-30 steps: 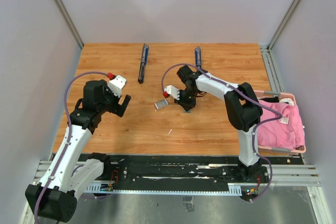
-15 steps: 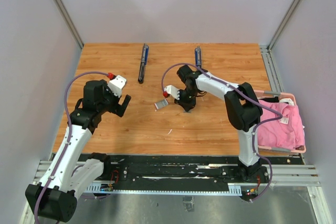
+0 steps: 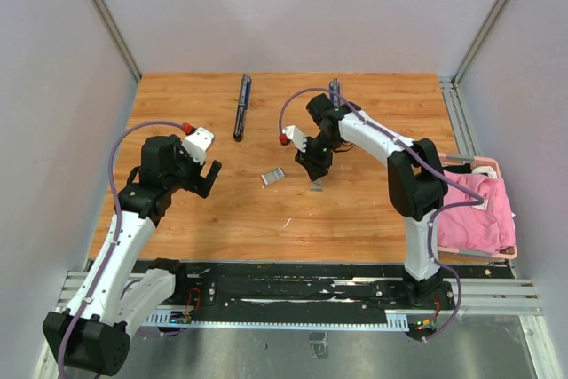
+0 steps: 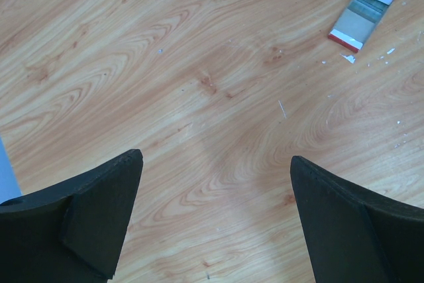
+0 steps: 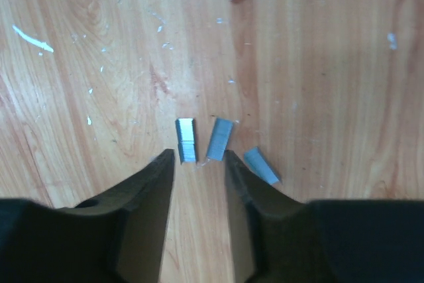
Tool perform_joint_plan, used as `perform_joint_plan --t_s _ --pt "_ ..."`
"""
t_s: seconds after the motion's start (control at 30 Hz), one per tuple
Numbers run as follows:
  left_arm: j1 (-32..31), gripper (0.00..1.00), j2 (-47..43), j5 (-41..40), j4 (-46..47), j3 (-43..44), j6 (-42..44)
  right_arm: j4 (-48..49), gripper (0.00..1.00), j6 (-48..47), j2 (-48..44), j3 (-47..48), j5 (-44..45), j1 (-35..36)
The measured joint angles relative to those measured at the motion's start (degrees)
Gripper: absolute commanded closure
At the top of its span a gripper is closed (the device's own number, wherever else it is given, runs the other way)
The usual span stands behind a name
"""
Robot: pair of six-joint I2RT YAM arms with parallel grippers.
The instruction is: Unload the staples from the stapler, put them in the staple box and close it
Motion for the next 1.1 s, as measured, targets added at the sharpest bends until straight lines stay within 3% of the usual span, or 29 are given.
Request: perform_joint_plan --t_s 0.33,1.1 --pt "0.0 0.02 0.02 -0.02 0.0 0.0 0.0 5.97 0.39 4.0 -0.31 -3.1 6.64 -2.08" --pt "0.0 0.02 0.42 -0.04 0.0 0.0 -0.02 10.29 0.32 5.88 -0.28 -3.87 14.36 2.45"
